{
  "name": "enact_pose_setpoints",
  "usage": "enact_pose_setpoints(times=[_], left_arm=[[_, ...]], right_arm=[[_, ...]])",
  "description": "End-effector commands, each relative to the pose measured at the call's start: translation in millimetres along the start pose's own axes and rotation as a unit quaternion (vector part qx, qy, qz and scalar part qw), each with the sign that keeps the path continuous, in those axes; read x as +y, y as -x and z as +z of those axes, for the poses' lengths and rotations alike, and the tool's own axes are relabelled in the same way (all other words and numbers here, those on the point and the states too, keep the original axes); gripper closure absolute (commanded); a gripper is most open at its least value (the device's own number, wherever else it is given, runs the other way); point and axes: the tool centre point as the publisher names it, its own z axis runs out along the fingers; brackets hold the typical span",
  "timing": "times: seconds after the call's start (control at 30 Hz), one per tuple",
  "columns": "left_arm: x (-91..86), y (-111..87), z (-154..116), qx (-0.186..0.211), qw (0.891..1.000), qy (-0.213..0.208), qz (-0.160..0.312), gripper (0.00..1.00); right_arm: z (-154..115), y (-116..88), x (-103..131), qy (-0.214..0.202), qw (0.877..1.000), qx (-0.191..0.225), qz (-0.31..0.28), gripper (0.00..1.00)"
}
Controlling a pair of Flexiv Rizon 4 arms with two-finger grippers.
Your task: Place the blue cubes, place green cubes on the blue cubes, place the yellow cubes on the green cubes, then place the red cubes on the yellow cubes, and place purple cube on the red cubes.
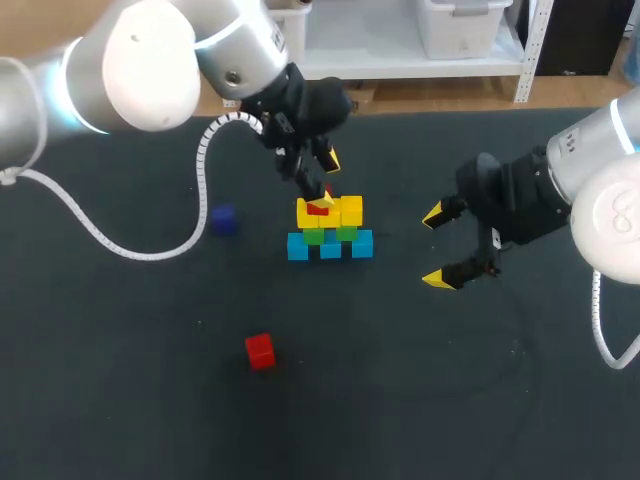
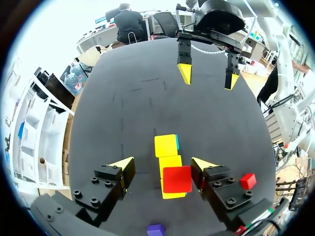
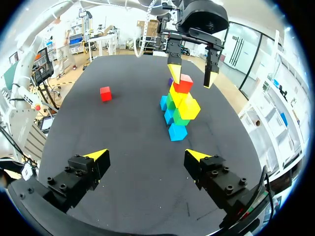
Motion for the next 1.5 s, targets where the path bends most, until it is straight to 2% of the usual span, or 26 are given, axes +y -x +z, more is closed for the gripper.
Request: enact_pose_setpoints(times=[0.03,0.4,0.63,0.7,0.8,0.97,1.23,1.5], left_arm=[[5.4,1.4,1,0.002,1.000,-0.003,0.001,0.27],[6.5,2.5,0,0.002,1.000,-0.003,0.003,0.26],[-0.7,1.9,-8,-0.001,1.000,0.001,0.003,0.23],[-3.6,2.2,-12,-0.003,1.000,0.004,0.006,0.19],[-9.1,3.0,-20,-0.006,1.000,0.012,0.014,0.01],[-19.4,1.9,-39,-0.015,0.999,0.029,0.030,0.00],[-40.3,-13.3,-67,-0.024,0.998,0.056,0.035,0.00],[-66.0,-40.9,-95,-0.072,0.992,0.095,0.036,0.00]], right_arm=[[0,-1,0,0.001,1.000,-0.001,0.000,0.00],[0,-1,0,0.001,1.000,-0.001,0.000,0.00],[0,-1,0,0.001,1.000,-0.001,0.000,0.00],[0,-1,0,0.001,1.000,-0.001,0.000,0.00],[0,-1,0,0.001,1.000,-0.001,0.000,0.00],[0,-1,0,0.001,1.000,-0.001,0.000,0.00],[0,-1,0,0.001,1.000,-0.001,0.000,0.00],[0,-1,0,0.001,1.000,-0.001,0.000,0.00]])
